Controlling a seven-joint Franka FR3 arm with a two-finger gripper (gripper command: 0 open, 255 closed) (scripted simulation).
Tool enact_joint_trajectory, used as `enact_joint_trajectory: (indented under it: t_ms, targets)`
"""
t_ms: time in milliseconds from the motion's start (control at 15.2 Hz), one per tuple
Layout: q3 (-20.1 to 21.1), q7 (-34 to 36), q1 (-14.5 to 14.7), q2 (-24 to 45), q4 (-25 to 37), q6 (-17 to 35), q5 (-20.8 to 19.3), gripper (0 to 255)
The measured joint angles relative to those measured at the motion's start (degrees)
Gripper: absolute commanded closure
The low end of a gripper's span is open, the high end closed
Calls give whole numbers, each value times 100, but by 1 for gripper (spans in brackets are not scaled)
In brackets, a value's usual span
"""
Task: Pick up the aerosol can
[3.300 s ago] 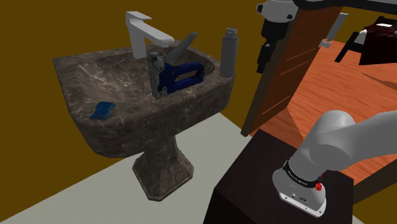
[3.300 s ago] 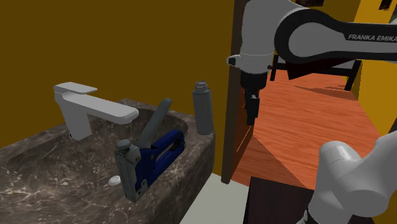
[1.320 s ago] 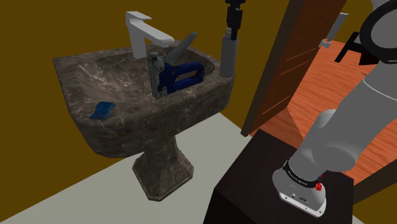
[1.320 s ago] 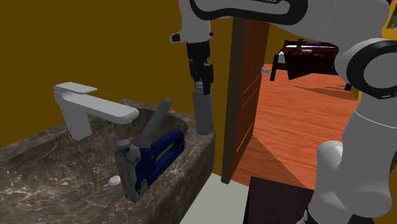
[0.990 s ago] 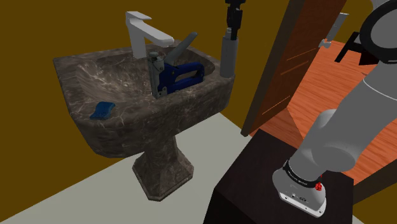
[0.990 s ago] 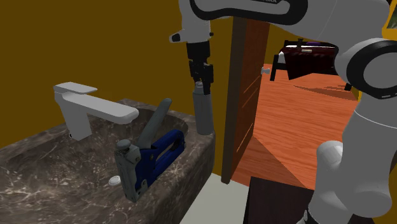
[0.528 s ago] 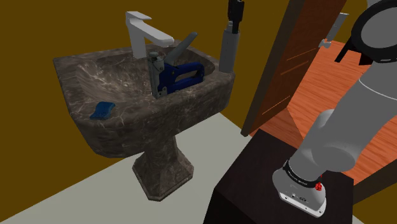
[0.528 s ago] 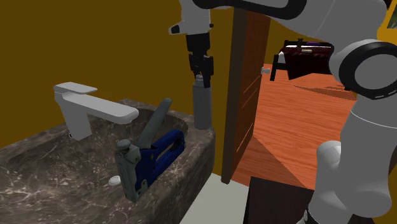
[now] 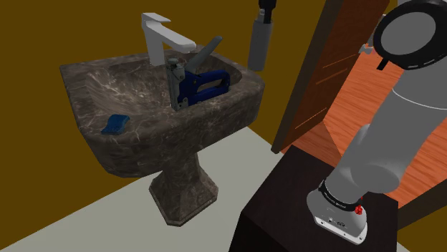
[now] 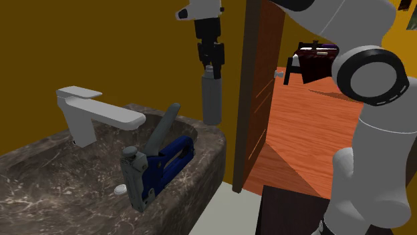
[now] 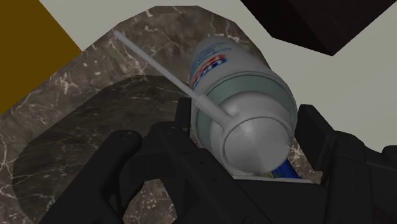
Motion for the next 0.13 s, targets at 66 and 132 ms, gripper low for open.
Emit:
enact_joint_trajectory:
  t_ms: [66,132]
  targets:
    - [-13,-26,-17,75,185,-112,14,255]
    - [-19,-38,-25,124,308,-186,23,255]
